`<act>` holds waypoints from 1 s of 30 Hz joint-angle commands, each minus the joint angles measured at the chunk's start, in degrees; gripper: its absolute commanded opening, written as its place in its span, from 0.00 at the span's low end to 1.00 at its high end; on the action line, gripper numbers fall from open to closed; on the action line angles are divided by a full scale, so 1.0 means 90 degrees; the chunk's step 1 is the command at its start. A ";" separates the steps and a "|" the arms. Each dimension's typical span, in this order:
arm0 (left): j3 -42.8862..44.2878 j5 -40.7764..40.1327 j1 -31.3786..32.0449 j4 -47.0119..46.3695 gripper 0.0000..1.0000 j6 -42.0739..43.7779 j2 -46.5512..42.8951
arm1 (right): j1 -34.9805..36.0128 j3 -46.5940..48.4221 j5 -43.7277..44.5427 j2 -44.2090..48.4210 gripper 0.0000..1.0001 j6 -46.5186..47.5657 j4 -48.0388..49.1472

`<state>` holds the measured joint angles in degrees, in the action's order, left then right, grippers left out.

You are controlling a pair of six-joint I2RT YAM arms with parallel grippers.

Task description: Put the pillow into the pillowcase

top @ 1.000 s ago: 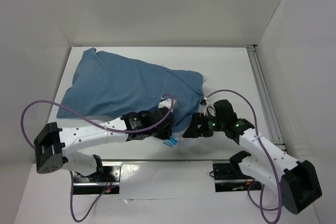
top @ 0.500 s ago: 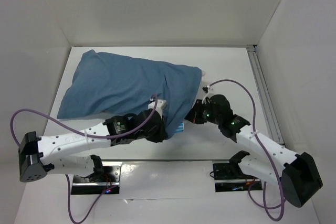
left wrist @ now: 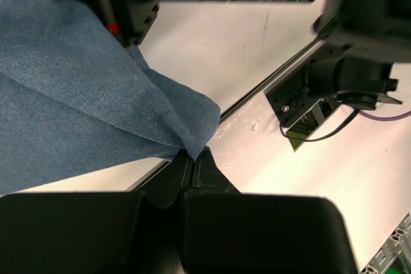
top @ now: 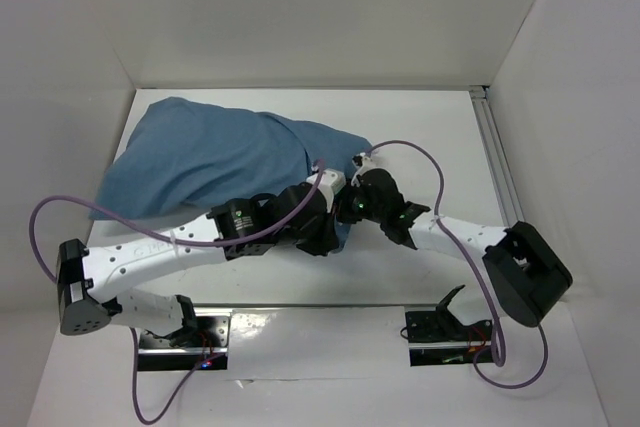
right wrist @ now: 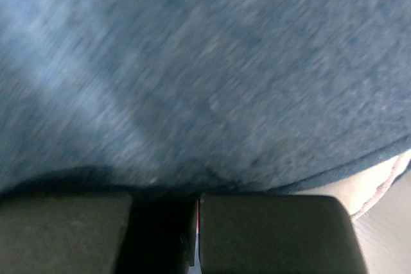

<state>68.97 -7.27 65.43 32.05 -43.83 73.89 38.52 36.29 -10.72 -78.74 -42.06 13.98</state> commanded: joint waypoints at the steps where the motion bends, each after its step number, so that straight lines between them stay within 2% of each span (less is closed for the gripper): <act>1: 0.1007 0.0905 0.0181 -0.0788 0.00 0.0124 0.0032 | 0.0095 0.0178 0.0624 -0.0099 0.00 -0.0111 0.0761; 6: 0.1759 0.0455 -0.0062 -0.0935 0.00 0.0310 0.0247 | -0.0042 -0.0135 0.0587 0.0291 0.00 -0.0248 0.0926; 8: 0.2111 0.0718 -0.0510 -0.0935 0.00 0.0310 0.0432 | -0.0042 -0.0253 0.0276 0.0419 0.00 -0.0325 0.1122; 10: 0.2393 0.1508 -0.0988 -0.1254 0.00 0.0251 0.0607 | -0.0042 -0.0312 -0.0096 0.0322 0.00 -0.0395 0.1347; 11: 0.2511 0.1656 -0.1107 -0.1257 0.00 0.0309 0.0609 | -0.0119 0.0055 -0.1007 0.0176 0.06 -0.0182 0.1347; 12: 0.2629 0.1715 -0.1224 -0.1257 0.00 0.0407 0.0696 | -0.0217 0.0398 -0.1634 -0.0009 0.15 0.0101 0.0545; 13: 0.2775 0.1793 -0.1457 -0.1131 0.00 0.0408 0.0697 | -0.0314 0.0807 -0.1998 -0.0185 0.36 0.0683 -0.0227; 14: 0.2776 0.1794 -0.1585 -0.1130 0.00 0.0475 0.0697 | -0.0315 0.1314 -0.1654 -0.0187 0.43 0.0844 -0.0950; 15: 0.2776 0.1920 -0.1693 -0.1072 0.00 0.0534 0.0600 | -0.0315 0.1319 -0.1225 0.0074 0.49 0.0923 -0.1885; 16: 0.2679 0.1979 -0.1790 -0.1071 0.00 0.0535 0.0531 | -0.0393 0.1319 -0.0796 0.0386 0.54 0.0924 -0.2156; 17: 0.2592 0.1979 -0.1927 -0.1071 0.00 0.0535 0.0531 | -0.0471 0.1203 -0.0414 0.1163 0.58 0.0759 -0.2323; 18: 0.2533 0.2047 -0.2005 -0.1071 0.00 0.0535 0.0453 | -0.0675 0.0854 0.0150 0.1567 0.58 0.0642 -0.2402; 20: 0.2696 0.2193 -0.2123 -0.0945 0.00 0.0535 0.0452 | -0.0939 0.0559 0.0419 0.2629 0.58 0.0456 -0.2520; 22: 0.2883 0.2252 -0.2123 -0.0750 0.00 0.0709 0.0452 | -0.1203 0.0381 0.0702 0.3054 0.57 0.0455 -0.2839; 24: 0.3050 0.2253 -0.2182 -0.0584 0.00 0.0818 0.0394 | -0.1272 0.0449 0.0849 0.3095 0.58 0.0854 -0.3046; 27: 0.3186 0.2311 -0.2182 -0.0388 0.00 0.0944 0.0325 | -0.1273 0.0848 0.0840 0.2386 0.75 0.1400 -0.3310; 30: 0.3255 0.2243 -0.2182 -0.0270 0.00 0.0945 0.0258 | -0.1273 0.1103 0.0965 0.1837 0.81 0.1656 -0.3164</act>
<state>94.54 9.85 45.78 33.87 -36.25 80.03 27.11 43.35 -4.80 -56.64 -32.16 -10.57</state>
